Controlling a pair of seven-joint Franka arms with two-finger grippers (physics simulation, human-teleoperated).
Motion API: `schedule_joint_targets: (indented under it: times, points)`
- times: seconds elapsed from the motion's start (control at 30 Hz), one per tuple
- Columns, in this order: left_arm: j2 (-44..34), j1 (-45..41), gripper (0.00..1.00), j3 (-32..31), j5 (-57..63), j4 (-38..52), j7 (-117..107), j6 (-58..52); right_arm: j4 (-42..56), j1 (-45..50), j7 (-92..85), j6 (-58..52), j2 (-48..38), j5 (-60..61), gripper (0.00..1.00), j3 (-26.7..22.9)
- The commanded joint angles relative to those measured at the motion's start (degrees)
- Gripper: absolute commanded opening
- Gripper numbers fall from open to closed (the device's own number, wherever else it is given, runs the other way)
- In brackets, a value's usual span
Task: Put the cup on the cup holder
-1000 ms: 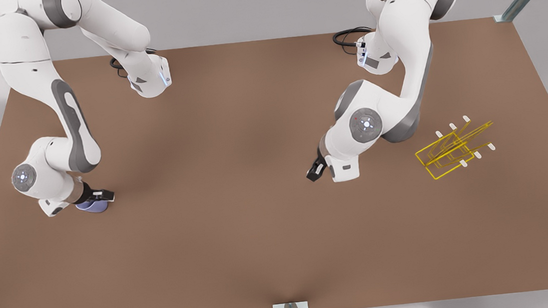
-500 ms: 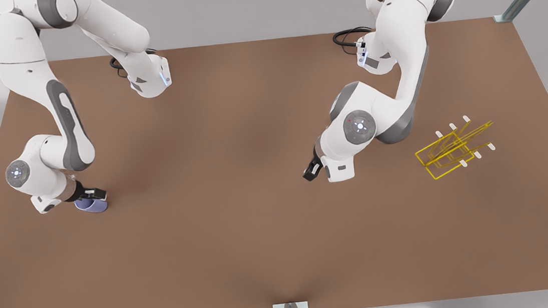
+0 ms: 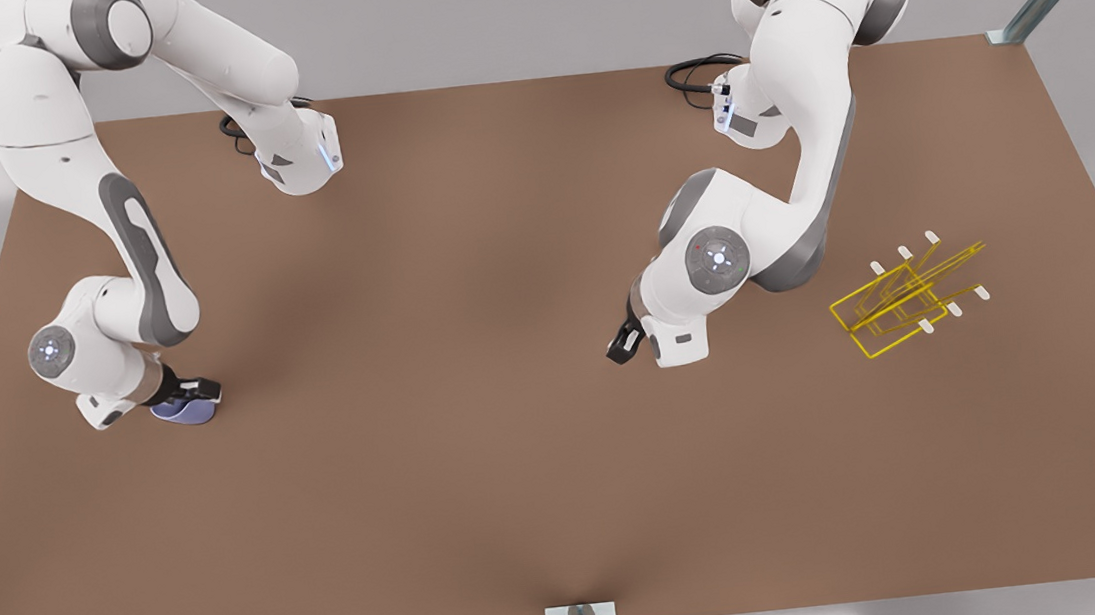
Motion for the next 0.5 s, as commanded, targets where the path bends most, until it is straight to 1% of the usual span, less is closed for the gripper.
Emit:
schedule_joint_targets:
  times: [0.0,0.07,0.1,0.13,0.17,0.23,0.27,0.33,0.37,0.47]
  points:
    - [-0.1,0.0,1.00,0.0,0.0,0.0,-0.1,-0.1,0.0,-0.1,-1.7,2.4,0.7,0.1,1.00,0.0]
    - [-0.1,0.0,1.00,0.0,0.0,0.0,-0.1,-0.1,0.0,-0.1,-1.8,2.9,1.1,0.1,1.00,0.0]
    - [-0.1,0.0,1.00,0.0,-0.1,0.0,-0.1,-0.1,-0.1,-0.1,-1.7,3.0,1.0,0.0,0.78,0.0]
    - [-0.1,0.0,1.00,0.0,-0.1,0.1,-0.1,-0.1,-0.1,-0.1,-1.8,3.0,1.0,0.1,0.47,0.0]
    - [-0.1,0.0,1.00,0.0,-0.1,0.1,-0.1,-0.1,-0.1,-0.1,-1.8,3.0,1.0,0.1,0.40,0.0]
    - [-0.1,0.1,1.00,0.1,-0.1,0.1,0.2,-0.1,0.0,-0.1,-1.7,3.2,1.3,0.1,0.40,0.0]
    - [0.0,0.1,1.00,0.1,-0.1,0.1,0.2,-0.1,0.0,-0.1,-1.7,3.2,1.3,0.1,0.38,0.0]
    - [0.0,0.1,1.00,0.1,-0.1,0.2,0.2,-0.1,0.0,-0.1,-1.8,3.9,1.7,0.1,0.29,0.0]
    - [-0.1,0.1,1.00,0.1,-0.1,0.1,0.2,-0.1,0.0,-0.1,-1.8,3.9,1.8,0.1,0.21,0.0]
    - [-0.1,0.1,1.00,0.1,-0.1,0.1,0.2,-0.1,0.0,-0.1,-1.8,3.3,1.2,0.1,0.21,0.0]
